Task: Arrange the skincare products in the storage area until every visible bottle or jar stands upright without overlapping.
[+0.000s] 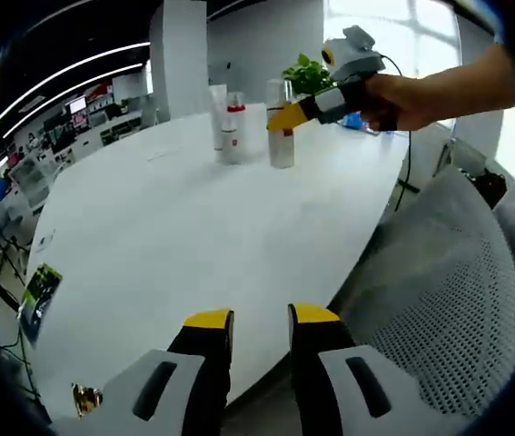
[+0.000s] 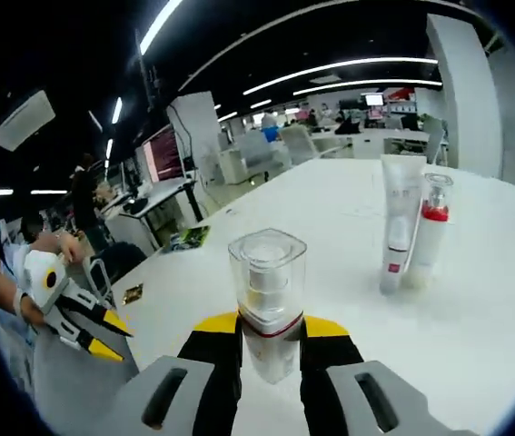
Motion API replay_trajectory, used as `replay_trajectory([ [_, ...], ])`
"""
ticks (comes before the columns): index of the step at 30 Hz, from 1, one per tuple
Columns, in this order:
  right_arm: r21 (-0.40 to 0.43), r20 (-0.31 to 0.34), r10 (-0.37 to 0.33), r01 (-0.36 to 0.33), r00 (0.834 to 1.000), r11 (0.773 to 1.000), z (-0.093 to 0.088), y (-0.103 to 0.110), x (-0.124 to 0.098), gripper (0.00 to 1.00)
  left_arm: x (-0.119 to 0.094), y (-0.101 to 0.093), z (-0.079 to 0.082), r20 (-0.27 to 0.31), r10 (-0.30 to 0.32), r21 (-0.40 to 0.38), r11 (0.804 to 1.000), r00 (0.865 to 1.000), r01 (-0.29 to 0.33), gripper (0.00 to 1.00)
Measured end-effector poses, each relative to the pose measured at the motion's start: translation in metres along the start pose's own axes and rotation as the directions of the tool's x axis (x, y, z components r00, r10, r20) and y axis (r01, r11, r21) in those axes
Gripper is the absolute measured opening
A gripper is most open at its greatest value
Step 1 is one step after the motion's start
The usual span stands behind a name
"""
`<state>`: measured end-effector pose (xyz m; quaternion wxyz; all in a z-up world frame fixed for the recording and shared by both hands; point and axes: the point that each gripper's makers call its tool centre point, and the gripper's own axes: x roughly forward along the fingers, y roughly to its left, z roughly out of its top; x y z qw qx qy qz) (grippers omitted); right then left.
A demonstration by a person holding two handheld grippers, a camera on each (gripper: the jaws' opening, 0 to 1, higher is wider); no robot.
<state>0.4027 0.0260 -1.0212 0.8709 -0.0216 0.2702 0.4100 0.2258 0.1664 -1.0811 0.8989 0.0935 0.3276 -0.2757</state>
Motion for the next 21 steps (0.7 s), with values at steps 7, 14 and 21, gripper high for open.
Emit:
replay_trajectory([
  [7,0.023,0.005,-0.064,0.064,0.998,0.998,0.006,-0.046,0.016,0.17,0.002,0.003,-0.005,-0.022,0.007,-0.01,1.0,1.0,-0.008,0.21],
  [14,0.017,-0.018,-0.079,0.08,0.997,0.997,0.001,-0.078,0.032,0.18,0.004,0.005,-0.009,-0.04,0.01,-0.017,1.0,0.999,-0.011,0.2],
  [21,0.0,-0.009,-0.099,0.099,0.995,0.995,-0.001,-0.106,0.042,0.18,0.006,0.006,-0.015,-0.068,0.008,-0.029,1.0,0.998,-0.01,0.2],
])
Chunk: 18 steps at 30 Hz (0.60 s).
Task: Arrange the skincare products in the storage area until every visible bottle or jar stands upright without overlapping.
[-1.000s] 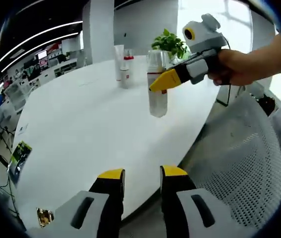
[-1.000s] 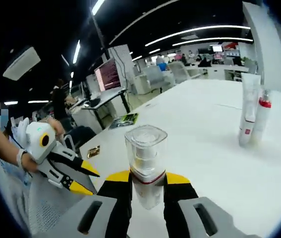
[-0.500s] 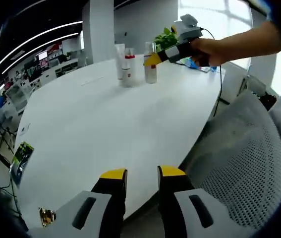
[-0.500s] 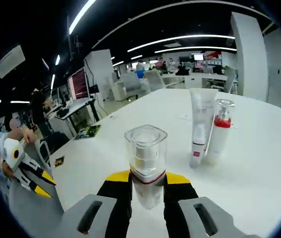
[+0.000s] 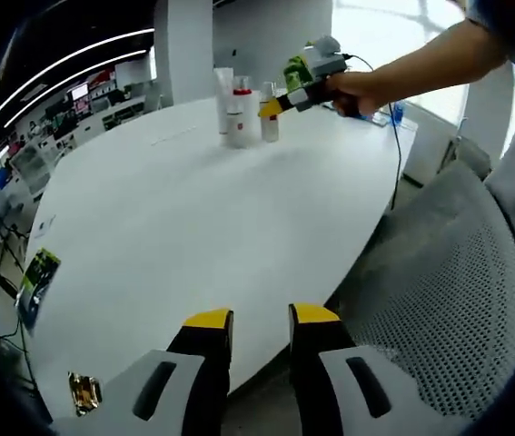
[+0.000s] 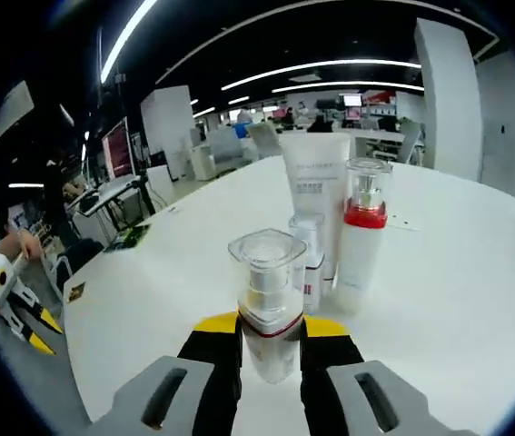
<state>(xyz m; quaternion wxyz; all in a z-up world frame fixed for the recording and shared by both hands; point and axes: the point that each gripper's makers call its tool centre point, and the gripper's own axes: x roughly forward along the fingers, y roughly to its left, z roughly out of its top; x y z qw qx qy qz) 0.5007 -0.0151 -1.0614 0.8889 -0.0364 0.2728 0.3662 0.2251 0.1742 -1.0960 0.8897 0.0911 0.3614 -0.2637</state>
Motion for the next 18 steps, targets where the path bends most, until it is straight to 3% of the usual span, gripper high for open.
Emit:
replay_trajectory([
  [8,-0.04,0.019,-0.006,0.007,1.0,0.999,0.0,-0.018,0.012,0.18,0.002,0.003,-0.006,-0.031,0.006,-0.029,1.0,1.0,-0.007,0.21],
  [18,-0.107,0.025,0.004,-0.002,1.0,0.994,-0.001,-0.024,0.023,0.18,0.002,0.005,-0.011,-0.055,0.014,-0.024,1.0,0.998,-0.015,0.19],
])
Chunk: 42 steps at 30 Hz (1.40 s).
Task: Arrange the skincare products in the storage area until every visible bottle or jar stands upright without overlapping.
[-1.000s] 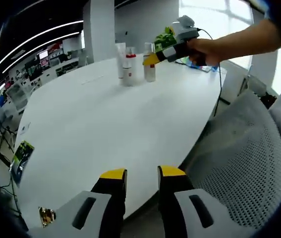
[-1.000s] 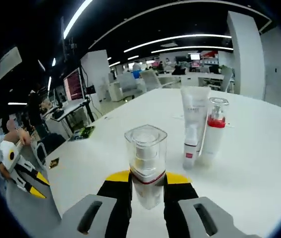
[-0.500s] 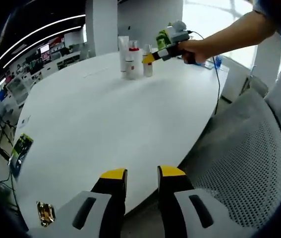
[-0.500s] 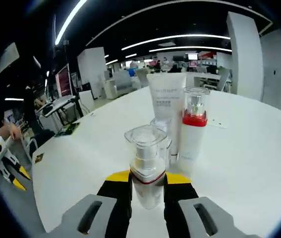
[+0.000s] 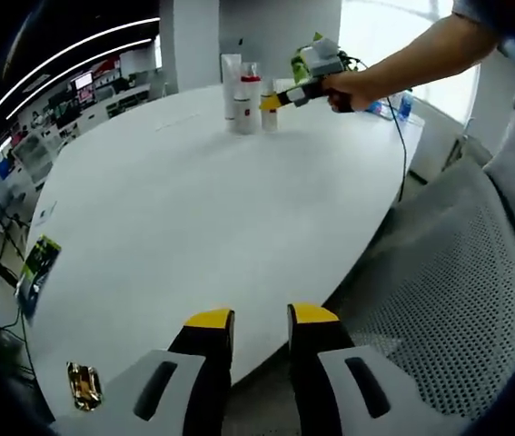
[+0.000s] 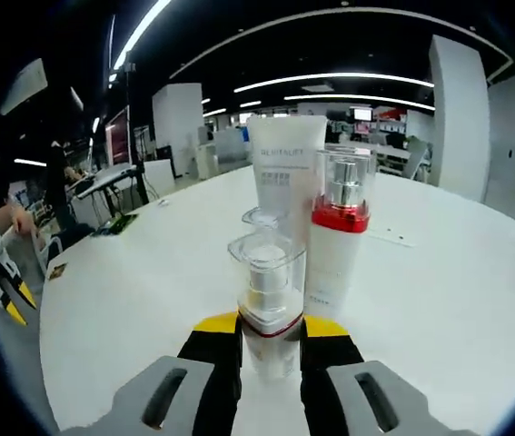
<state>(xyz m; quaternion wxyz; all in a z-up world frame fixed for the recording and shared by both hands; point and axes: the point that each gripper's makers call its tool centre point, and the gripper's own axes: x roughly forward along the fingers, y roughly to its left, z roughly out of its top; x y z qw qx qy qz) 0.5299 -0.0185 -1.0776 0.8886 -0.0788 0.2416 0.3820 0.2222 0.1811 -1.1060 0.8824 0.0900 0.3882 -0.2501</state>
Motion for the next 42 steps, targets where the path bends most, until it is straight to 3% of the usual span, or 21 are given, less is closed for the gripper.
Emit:
replay_trajectory([
  [25,-0.033,0.022,-0.012,0.012,1.0,0.999,0.001,-0.011,0.001,0.18,0.0,0.0,-0.004,-0.022,0.004,0.031,1.0,1.0,-0.004,0.16],
  [35,-0.055,0.057,0.016,-0.013,0.998,0.998,0.007,-0.01,0.009,0.18,0.001,0.001,-0.009,-0.042,0.006,0.03,1.0,0.999,-0.005,0.14],
  [42,-0.049,0.092,0.0,0.005,0.996,0.999,0.009,-0.009,0.011,0.18,0.002,0.001,-0.012,-0.058,0.006,0.028,1.0,0.998,-0.004,0.13],
])
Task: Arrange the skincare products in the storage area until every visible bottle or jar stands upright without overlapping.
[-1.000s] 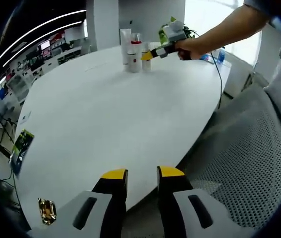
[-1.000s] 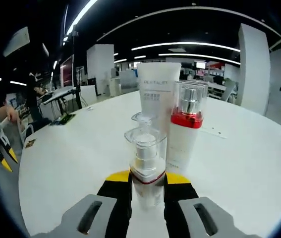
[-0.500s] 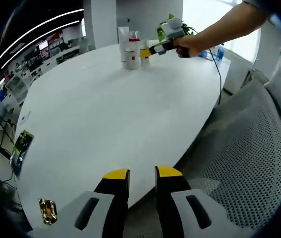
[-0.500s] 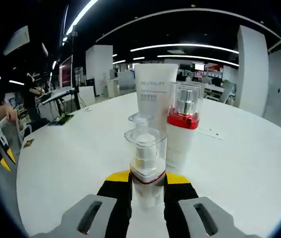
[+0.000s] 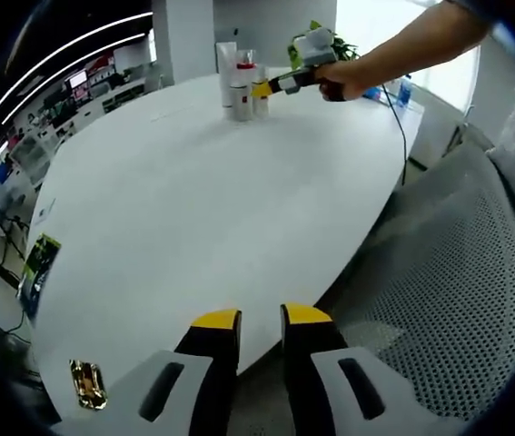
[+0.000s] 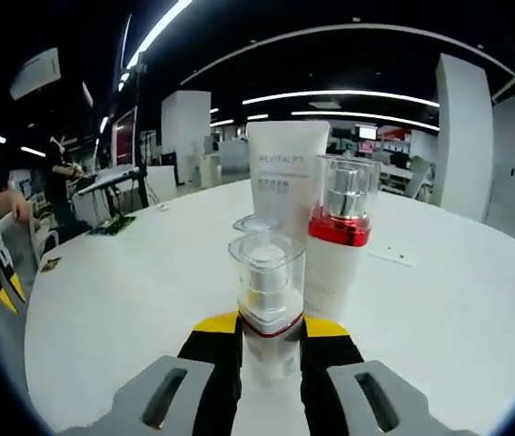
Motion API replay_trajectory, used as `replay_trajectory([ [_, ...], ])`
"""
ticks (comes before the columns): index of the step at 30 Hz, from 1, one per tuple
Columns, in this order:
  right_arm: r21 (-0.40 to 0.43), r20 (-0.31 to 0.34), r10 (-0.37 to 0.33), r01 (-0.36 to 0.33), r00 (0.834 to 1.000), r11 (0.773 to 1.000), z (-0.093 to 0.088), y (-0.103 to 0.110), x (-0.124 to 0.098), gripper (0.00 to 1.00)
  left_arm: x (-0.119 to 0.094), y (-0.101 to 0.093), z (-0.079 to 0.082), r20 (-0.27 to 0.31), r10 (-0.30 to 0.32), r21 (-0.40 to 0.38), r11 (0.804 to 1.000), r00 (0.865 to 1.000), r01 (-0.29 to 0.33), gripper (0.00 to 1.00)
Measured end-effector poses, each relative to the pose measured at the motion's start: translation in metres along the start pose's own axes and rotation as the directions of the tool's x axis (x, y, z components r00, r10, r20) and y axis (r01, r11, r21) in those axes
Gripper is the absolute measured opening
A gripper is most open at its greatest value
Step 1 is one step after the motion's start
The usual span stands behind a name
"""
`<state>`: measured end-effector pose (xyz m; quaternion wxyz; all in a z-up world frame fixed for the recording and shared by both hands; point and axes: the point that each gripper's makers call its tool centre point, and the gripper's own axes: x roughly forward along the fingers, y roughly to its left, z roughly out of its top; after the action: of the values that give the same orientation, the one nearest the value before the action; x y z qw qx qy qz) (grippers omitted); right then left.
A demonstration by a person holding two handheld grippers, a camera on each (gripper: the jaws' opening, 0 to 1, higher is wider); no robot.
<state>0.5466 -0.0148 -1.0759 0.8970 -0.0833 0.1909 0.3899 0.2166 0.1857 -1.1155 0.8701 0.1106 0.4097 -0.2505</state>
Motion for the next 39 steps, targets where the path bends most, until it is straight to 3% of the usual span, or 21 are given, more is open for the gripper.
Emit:
replay_trajectory([
  [6,-0.012,-0.013,-0.005,0.005,1.0,1.0,-0.011,-0.004,0.002,0.18,0.0,-0.001,-0.001,-0.006,-0.006,0.001,1.0,1.0,0.006,0.13],
  [10,0.008,0.008,-0.015,0.015,1.0,1.0,-0.009,-0.007,0.001,0.18,0.001,-0.001,-0.003,-0.015,-0.009,0.003,1.0,1.0,0.009,0.12],
  [13,-0.02,0.0,-0.002,0.002,1.0,1.0,-0.009,-0.005,0.001,0.18,0.001,-0.001,-0.003,-0.014,-0.011,0.002,1.0,1.0,0.011,0.12],
  [18,0.0,-0.01,-0.006,0.006,1.0,1.0,-0.011,-0.007,0.003,0.18,0.001,-0.001,-0.003,-0.014,-0.011,0.004,1.0,1.0,0.011,0.11],
  [20,-0.037,-0.027,-0.014,0.013,1.0,0.999,-0.012,-0.006,0.003,0.18,0.001,-0.001,-0.003,-0.013,-0.011,0.006,1.0,1.0,0.011,0.11],
  [25,-0.018,-0.028,-0.015,0.015,0.999,1.0,-0.012,-0.006,0.003,0.18,0.001,-0.003,-0.003,-0.016,-0.018,0.013,1.0,1.0,0.019,0.13],
  [29,-0.035,-0.061,-0.001,-0.001,0.998,0.999,-0.014,-0.005,0.003,0.18,0.002,-0.003,-0.005,-0.032,-0.022,0.018,1.0,0.999,0.022,0.16],
  [35,-0.029,-0.1,-0.001,-0.002,0.995,1.0,-0.018,-0.006,0.001,0.18,0.0,-0.006,0.002,-0.009,-0.047,0.014,0.999,0.999,0.047,0.2],
  [39,-0.024,-0.123,-0.009,0.006,0.992,1.0,-0.021,-0.008,-0.004,0.18,-0.002,-0.004,-0.002,-0.044,-0.047,0.02,0.999,0.998,0.048,0.23],
])
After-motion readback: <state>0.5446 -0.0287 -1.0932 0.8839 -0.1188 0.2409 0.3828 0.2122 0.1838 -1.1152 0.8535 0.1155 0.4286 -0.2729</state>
